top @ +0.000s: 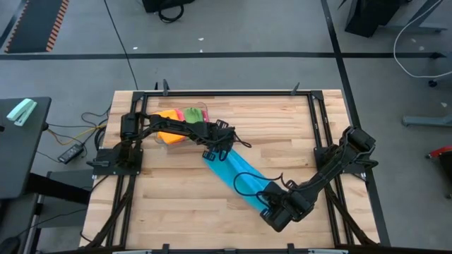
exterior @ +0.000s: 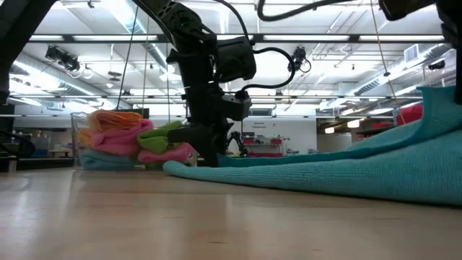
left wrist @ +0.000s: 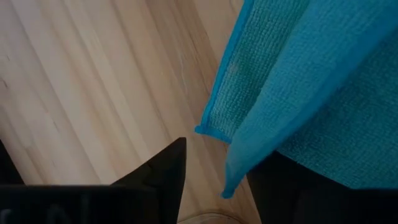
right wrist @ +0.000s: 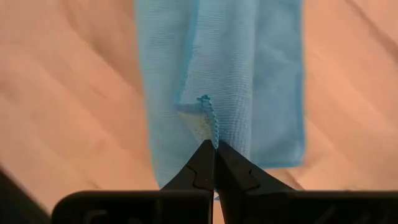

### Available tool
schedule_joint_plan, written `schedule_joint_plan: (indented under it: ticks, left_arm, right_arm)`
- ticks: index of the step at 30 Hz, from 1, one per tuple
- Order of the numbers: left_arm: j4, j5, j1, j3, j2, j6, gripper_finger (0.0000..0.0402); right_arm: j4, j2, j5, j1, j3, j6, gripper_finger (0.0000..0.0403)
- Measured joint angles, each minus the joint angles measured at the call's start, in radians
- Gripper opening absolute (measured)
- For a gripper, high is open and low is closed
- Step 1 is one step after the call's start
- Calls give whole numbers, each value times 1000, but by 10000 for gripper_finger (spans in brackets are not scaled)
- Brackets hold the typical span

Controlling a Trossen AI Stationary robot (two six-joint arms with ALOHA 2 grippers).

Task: Fold microfiber towels
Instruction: Fold the blue microfiber towel

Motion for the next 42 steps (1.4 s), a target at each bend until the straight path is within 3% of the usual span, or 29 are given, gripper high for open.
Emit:
schedule_joint_plan:
  ticks: [11,21,26,38,42]
  left_arm:
    - [-4,0,-3,0,0,-5,156]
    - [-15,-5,-22,1,-2,2,150]
    - [-70,-8,-22,34,-2,2,140]
    - [-178,-8,-21,101,-2,2,135]
    - [-227,97,-31,101,-2,-4,139]
  right_arm:
    - [99,-1,-51,-1,-99,71,18]
    - [94,-1,-103,-6,-191,112,125]
    - [-17,-1,-153,-16,-184,159,159]
    - [-58,-25,-256,-16,-161,157,141]
    - [-71,-81,-264,-12,-161,190,141]
